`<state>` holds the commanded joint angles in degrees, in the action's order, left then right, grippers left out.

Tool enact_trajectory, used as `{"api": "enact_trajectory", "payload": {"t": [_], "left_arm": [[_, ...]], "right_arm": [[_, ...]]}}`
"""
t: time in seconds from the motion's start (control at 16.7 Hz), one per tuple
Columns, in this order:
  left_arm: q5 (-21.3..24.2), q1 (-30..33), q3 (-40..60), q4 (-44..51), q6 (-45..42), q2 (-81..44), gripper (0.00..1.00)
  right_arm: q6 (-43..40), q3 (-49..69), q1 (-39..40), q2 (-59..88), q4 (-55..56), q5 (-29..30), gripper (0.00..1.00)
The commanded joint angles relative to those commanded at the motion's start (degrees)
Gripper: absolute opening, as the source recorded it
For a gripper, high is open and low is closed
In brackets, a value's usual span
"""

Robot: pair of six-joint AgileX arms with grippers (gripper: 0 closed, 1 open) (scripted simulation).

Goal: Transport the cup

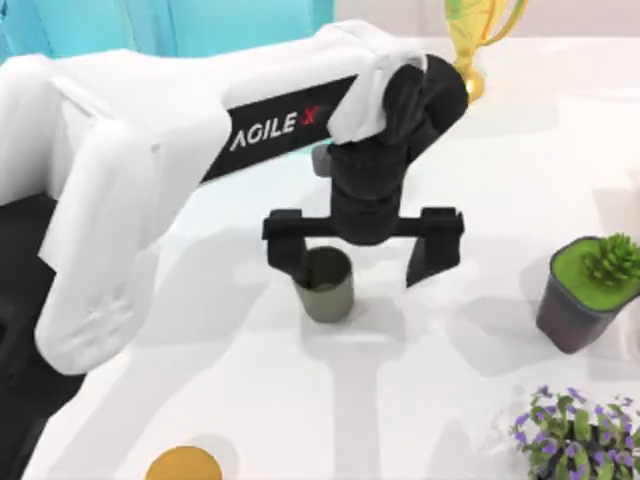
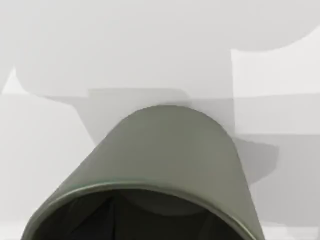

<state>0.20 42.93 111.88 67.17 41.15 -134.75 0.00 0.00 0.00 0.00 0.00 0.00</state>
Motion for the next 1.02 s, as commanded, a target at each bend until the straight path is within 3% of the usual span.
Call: {"api": "enact_trajectory", "payload": {"t": [0.36,1.02], "left_arm": [[0.0,0.0,-2.3,-2.3,0.0,-0.1,1.0],[0.0,0.0,-2.3,-2.3,0.0,-0.1,0.17]], "right_arm": [[0.0,0.0,0.0,0.0,0.0,0.0,1.0],[0.0,0.0,0.0,0.0,0.0,0.0,1.0]]}}
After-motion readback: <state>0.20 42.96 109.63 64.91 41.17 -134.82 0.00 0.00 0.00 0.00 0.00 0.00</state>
